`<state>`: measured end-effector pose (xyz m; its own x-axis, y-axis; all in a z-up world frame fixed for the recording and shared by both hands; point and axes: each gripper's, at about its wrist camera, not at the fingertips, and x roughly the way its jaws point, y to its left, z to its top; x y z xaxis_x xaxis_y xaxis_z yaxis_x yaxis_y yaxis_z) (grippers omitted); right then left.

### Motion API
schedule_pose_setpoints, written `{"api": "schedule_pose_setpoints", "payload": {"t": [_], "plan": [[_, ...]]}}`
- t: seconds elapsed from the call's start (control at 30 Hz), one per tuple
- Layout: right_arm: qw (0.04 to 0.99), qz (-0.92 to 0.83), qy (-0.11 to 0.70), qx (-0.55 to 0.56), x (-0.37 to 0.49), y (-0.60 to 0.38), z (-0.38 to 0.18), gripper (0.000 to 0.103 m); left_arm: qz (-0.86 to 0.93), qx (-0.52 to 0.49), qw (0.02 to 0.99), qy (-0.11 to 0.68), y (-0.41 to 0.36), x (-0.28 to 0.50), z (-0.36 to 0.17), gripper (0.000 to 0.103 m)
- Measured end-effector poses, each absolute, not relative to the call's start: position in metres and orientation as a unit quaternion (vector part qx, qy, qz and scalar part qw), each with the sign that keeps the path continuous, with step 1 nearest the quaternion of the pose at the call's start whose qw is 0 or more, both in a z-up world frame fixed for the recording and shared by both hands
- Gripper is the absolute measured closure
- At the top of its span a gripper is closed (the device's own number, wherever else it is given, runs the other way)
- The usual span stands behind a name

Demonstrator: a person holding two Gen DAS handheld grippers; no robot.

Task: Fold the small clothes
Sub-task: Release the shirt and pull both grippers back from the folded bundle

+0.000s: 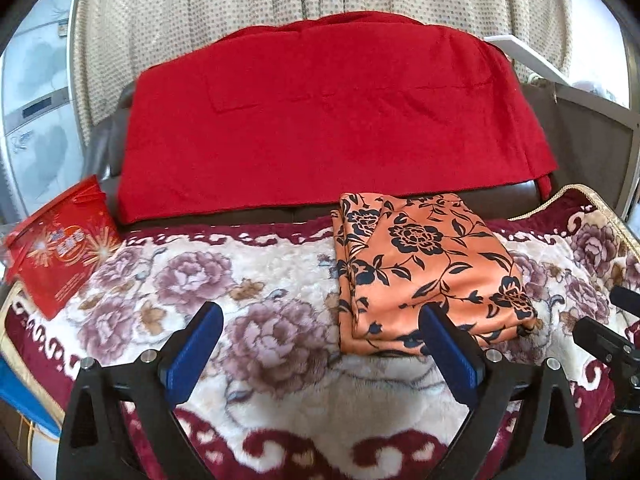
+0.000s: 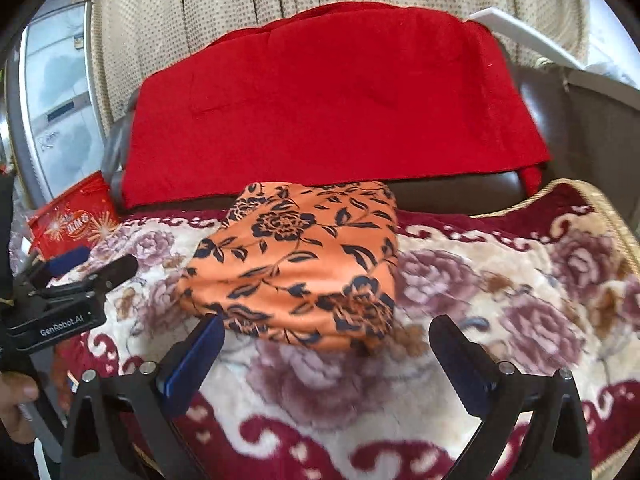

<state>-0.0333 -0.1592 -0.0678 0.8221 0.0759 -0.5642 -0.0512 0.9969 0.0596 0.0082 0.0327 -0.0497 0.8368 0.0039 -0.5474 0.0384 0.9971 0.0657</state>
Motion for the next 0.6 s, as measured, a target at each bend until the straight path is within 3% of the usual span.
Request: {"api": "schedule_pose_setpoints", "payload": {"t": [0.6], "plan": [[0.964,-0.005,0.266,0.018,-0.095,-0.169,-0.043,0.000,-0.007,0.014,0.955,0.297,0.019,-0.034,-0.029,0.005]]}}
